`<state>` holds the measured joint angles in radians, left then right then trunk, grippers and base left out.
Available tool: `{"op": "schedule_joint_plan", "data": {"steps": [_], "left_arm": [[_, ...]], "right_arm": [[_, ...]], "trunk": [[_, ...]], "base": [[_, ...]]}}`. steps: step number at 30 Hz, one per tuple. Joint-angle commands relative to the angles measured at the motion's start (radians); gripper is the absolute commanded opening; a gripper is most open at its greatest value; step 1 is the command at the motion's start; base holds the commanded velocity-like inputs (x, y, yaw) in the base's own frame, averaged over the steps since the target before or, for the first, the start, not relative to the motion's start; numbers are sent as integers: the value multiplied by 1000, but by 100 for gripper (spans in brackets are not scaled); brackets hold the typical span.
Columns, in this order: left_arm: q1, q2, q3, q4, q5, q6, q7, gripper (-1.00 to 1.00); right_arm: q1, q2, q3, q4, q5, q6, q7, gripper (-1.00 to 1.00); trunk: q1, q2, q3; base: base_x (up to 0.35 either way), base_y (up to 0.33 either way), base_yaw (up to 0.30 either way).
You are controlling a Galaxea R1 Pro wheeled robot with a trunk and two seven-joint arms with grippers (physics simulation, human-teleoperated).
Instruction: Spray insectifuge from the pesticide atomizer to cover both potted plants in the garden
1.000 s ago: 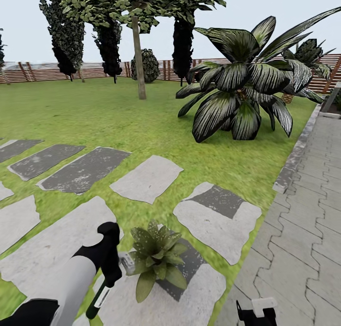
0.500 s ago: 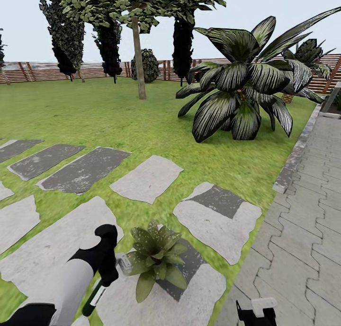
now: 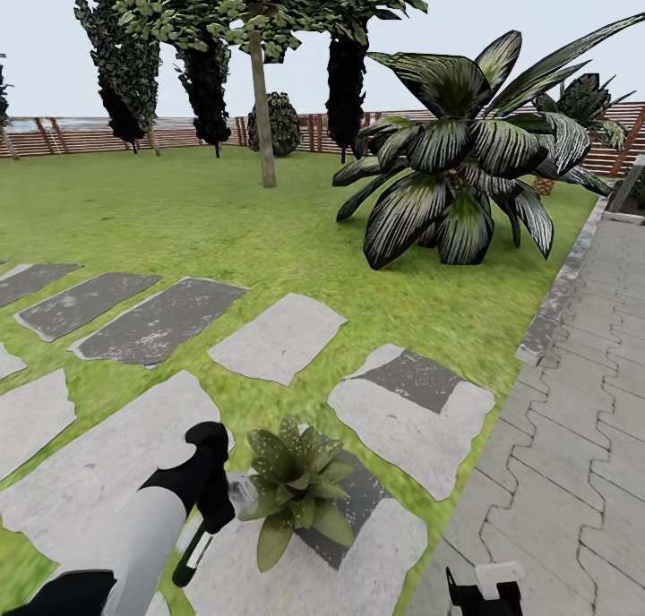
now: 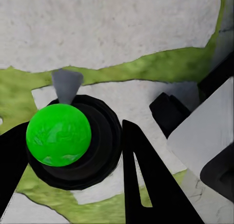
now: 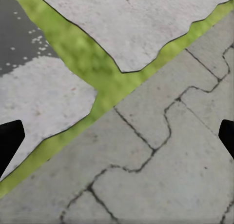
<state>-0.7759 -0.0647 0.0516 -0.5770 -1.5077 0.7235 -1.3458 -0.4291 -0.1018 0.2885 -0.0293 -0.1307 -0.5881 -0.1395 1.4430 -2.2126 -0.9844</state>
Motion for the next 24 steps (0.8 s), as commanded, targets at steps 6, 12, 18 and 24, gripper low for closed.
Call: {"op": "schedule_joint_plan", "data": {"steps": [6, 12, 18, 24], "left_arm": [[11, -4, 9, 4, -9, 9, -5, -100], [13, 63, 17, 1, 13, 5, 6, -100], [14, 65, 39, 16, 111, 4, 126, -100], [15, 50, 34, 71, 180, 0, 133, -100]], "right_arm": [[0, -1, 9, 0, -10, -3, -1, 100], [0, 0, 9, 0, -10, -3, -1, 100], [0, -1, 9, 0, -9, -3, 0, 100], [0, 0, 9, 0, -9, -3, -1, 100]], "trunk": [[0, 0, -1], [0, 0, -1], [0, 0, -1], [0, 0, -1]], "base": [[0, 0, 0], [0, 0, 0], [0, 0, 0], [0, 0, 0]]}}
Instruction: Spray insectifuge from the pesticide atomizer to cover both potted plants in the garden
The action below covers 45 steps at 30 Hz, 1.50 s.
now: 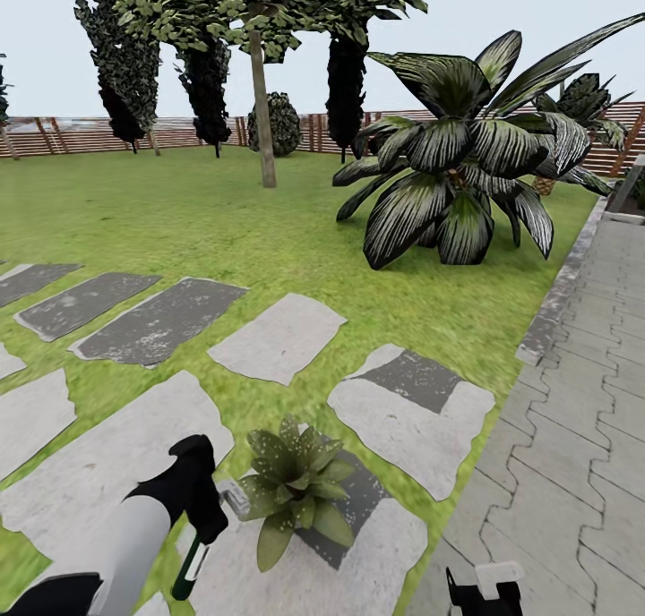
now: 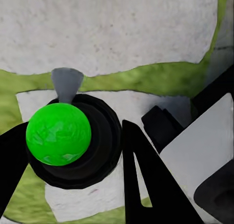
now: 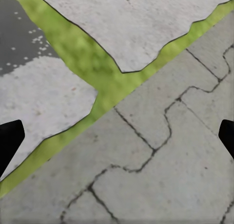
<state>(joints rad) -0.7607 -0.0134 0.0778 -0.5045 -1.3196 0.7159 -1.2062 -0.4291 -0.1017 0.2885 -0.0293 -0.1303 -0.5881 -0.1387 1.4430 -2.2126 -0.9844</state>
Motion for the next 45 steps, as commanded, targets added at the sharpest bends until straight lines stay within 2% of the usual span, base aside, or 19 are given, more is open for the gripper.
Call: {"op": "schedule_joint_plan", "data": {"steps": [1, 15, 17, 19, 25, 29, 37, 45], "left_arm": [[1, -3, 7, 1, -8, 6, -6, -100], [18, 39, 3, 46, -16, -4, -5, -100], [18, 58, 7, 46, -9, -38, -12, -100], [18, 65, 8, 45, -6, -80, -24, -100], [17, 50, 5, 34, -13, -80, -26, -100], [17, 57, 12, 31, -6, -79, -27, -100], [17, 47, 10, 32, -5, -81, -17, -100], [18, 16, 14, 39, -2, -93, -2, -100]], "right_arm": [[0, 0, 9, 0, -9, -2, -2, 100], [0, 0, 9, 0, -9, -2, -2, 100], [0, 0, 9, 0, -9, -2, -1, 100], [0, 0, 10, 0, -9, -2, -2, 100], [0, 0, 9, 0, -9, -2, -2, 100], [0, 0, 9, 0, -9, -2, -2, 100], [0, 0, 10, 0, -9, -2, -1, 100], [0, 0, 11, 0, -9, -2, 0, 100]], "trunk": [[0, 0, -1], [0, 0, -1], [0, 0, -1], [0, 0, -1], [0, 0, -1], [0, 0, -1], [0, 0, -1], [0, 0, -1]], "base": [[0, 0, 0], [0, 0, 0], [0, 0, 0], [0, 0, 0], [0, 0, 0], [0, 0, 0], [0, 0, 0], [0, 0, 0]]}}
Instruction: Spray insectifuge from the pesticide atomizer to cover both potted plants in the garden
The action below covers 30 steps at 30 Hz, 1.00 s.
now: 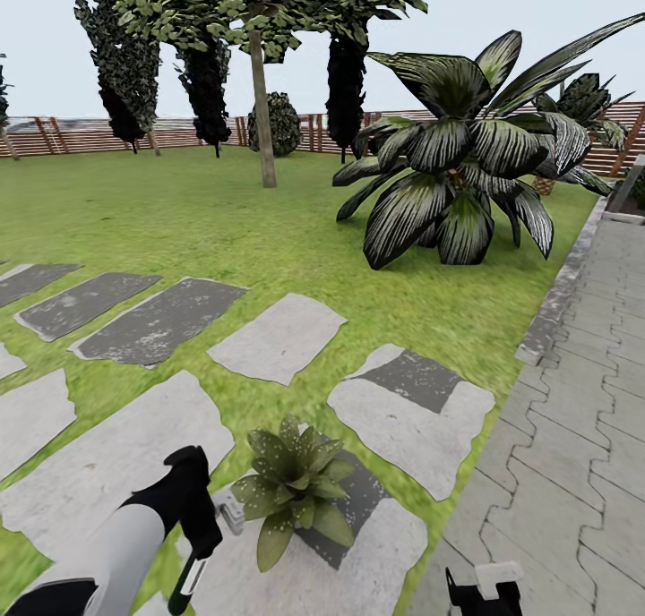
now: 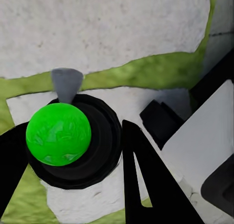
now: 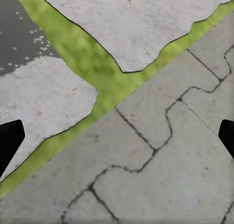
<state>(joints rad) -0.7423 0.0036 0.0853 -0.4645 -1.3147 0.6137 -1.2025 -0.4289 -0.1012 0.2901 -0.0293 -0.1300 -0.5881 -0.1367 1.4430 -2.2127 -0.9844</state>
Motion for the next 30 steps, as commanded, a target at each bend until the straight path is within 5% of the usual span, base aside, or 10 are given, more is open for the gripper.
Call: {"op": "schedule_joint_plan", "data": {"steps": [1, 8, 18, 24, 27, 30], "left_arm": [[0, -3, 6, 0, -3, 8, -6, -100], [0, -48, -3, -47, 33, 8, -4, -100], [52, 13, -6, -42, 33, 5, -8, -100], [145, 11, 2, -13, 48, 8, -15, -100], [189, 16, 11, 1, 109, 8, 2, -100], [237, 25, 20, -10, 172, 3, 113, -100]], "right_arm": [[0, 0, 9, 0, -10, -3, -2, 100], [-1, 3, 9, 0, -8, -3, -1, 100], [-1, 3, 9, 0, -8, -3, -1, 100], [-1, 7, 10, 0, -8, -3, -1, 100], [-1, 7, 11, 0, -8, -3, -1, 100], [-1, 9, 11, 0, -7, -3, -1, 100]], "trunk": [[0, 0, -1], [0, 0, -1], [0, 0, -1], [0, 0, -1], [0, 0, -1], [0, 0, -1]], "base": [[0, 0, 0], [0, 0, 0], [0, 0, 0], [0, 0, 0], [0, 0, 0], [0, 0, 0]]}}
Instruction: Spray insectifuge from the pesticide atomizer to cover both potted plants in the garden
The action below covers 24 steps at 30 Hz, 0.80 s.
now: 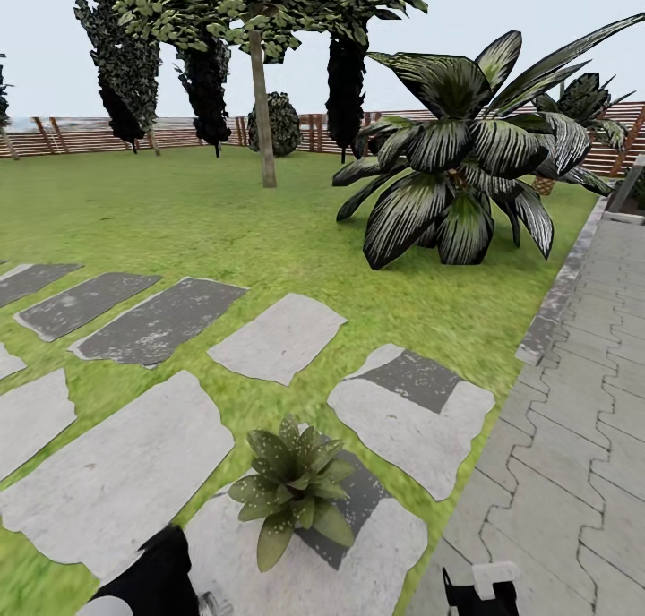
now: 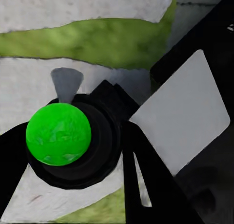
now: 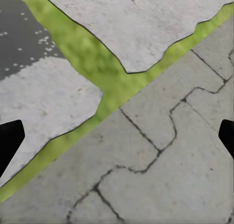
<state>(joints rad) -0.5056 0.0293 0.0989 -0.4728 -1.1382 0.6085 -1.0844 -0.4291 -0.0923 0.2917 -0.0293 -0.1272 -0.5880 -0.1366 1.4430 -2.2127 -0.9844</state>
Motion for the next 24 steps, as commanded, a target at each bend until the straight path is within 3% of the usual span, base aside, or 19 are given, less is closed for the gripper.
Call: {"op": "schedule_joint_plan", "data": {"steps": [1, 3, 5, 10, 13, 16, 18, 24], "left_arm": [[4, 1, 4, -4, 0, 8, 46, -100], [3, -2, 5, -8, 5, 10, 147, -100], [-3, -15, 11, -44, 10, 14, 196, -100], [-4, -23, 10, -167, 10, 16, 205, -100], [-3, -27, 16, -188, 14, 16, 205, -100], [0, -30, 8, -188, 111, 10, 205, -100], [2, -30, 3, -191, 145, 9, 207, -100], [2, -31, 1, -194, 162, 8, 210, -100]], "right_arm": [[0, 0, 9, 0, -10, -3, -1, 100], [0, 0, 9, 0, -9, -3, -1, 100], [0, 0, 9, 0, -9, -3, -1, 100], [0, 0, 9, 0, -9, -3, -1, 100], [0, -1, 9, 0, -8, -3, -1, 100], [0, -1, 9, 0, -8, -3, -1, 100], [0, 0, 9, 0, -8, -3, -1, 100], [0, -1, 8, 0, -9, -3, -2, 100]], "trunk": [[0, 0, -1], [0, 0, -1], [0, 0, -1], [0, 0, -1], [0, 0, -1], [0, 0, -1], [0, 0, -1], [0, 0, -1]], "base": [[0, 0, 0], [0, 0, 0], [0, 0, 0], [0, 0, 0], [0, 0, 0], [0, 0, 0], [0, 0, 0], [-163, -31, 0]]}}
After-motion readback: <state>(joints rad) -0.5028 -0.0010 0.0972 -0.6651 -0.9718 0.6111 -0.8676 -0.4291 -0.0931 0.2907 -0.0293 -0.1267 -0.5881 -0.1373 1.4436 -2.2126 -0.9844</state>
